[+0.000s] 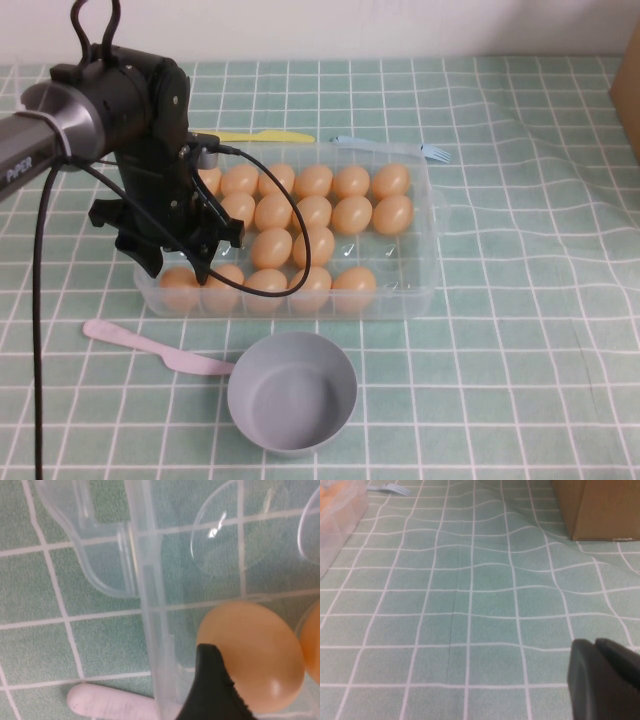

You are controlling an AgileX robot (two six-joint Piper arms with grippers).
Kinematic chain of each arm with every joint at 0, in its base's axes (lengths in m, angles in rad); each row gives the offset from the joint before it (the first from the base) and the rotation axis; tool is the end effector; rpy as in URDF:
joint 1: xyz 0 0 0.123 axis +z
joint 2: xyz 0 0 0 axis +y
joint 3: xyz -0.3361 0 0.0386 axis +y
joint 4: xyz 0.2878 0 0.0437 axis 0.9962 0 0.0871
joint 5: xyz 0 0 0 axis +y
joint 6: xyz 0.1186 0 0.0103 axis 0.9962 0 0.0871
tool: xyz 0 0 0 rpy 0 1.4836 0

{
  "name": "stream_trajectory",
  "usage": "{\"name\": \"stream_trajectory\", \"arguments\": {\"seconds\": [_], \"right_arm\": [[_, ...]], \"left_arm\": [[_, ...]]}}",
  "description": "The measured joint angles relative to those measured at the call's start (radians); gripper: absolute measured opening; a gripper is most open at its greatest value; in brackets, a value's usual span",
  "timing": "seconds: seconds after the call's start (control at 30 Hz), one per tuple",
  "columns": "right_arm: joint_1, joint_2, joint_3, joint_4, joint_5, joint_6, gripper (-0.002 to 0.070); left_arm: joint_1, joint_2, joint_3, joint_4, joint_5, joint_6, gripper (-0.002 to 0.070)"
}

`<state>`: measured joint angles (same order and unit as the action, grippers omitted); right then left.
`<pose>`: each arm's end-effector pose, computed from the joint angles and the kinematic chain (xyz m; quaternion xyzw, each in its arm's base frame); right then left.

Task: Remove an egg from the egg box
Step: Pick up the egg from the plastic box

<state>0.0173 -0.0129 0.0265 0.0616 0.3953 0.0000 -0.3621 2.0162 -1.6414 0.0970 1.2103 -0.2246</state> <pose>0.0647 0.0039 0.1594 0.0091 0.8110 0.0313 0.5842 0.4454 -0.1572 0.2268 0.0840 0.9947 0.0335 0.0481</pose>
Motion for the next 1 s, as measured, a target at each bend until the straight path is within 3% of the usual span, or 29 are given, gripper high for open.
{"name": "stream_trajectory", "arguments": {"seconds": [1.0], "right_arm": [[0.0, 0.0, 0.0, 0.0, 0.0, 0.0, -0.0017]], "left_arm": [[0.009, 0.002, 0.0, 0.0, -0.034, -0.052, 0.0399]]}}
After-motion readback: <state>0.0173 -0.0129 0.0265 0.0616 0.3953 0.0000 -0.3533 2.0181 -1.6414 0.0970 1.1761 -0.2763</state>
